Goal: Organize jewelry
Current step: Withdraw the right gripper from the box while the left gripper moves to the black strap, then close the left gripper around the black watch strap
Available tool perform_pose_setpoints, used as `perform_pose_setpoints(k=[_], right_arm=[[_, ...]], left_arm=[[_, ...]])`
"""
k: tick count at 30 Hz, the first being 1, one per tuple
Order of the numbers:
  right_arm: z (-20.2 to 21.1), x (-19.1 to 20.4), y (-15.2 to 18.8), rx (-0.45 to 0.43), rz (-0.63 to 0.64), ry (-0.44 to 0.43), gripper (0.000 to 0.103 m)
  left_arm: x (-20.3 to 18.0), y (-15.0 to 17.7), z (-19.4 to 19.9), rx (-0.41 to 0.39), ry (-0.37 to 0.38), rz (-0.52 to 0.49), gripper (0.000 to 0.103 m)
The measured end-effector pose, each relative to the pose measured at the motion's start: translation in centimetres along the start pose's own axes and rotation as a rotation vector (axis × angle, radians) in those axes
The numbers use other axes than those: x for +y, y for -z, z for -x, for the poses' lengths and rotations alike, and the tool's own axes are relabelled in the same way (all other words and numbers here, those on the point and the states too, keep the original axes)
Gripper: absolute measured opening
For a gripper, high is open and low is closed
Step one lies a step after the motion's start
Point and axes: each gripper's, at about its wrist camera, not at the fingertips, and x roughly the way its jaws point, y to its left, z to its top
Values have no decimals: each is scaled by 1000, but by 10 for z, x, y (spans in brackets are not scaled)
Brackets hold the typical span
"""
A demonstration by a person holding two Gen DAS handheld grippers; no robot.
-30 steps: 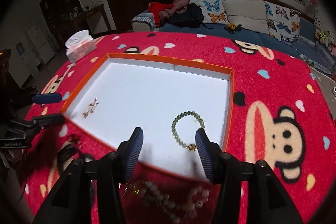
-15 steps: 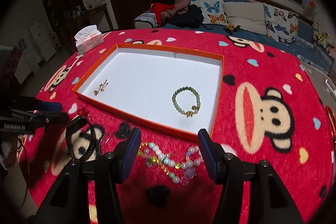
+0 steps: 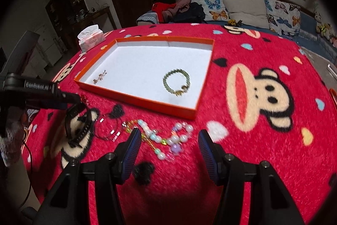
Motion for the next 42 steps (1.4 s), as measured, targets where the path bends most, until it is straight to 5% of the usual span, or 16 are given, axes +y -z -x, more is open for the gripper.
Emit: perform_pose_setpoints(k=[10,18,30,42], right_arm=[[-7,-13,11,5,-16,-38,61],[-7,-17,13,-2,-29,-71,61],[-8,-11,15,0,-11,-94,62],[-12,-14,16,2,-27,-109,62]], left_arm=[[-7,7,3,-50,-112,88,59],[-27,16,-8,-60,-161,55,59],[-9,30,-8,-75,-133,171,61],[-23,20,-27,-39,-188,130,61]])
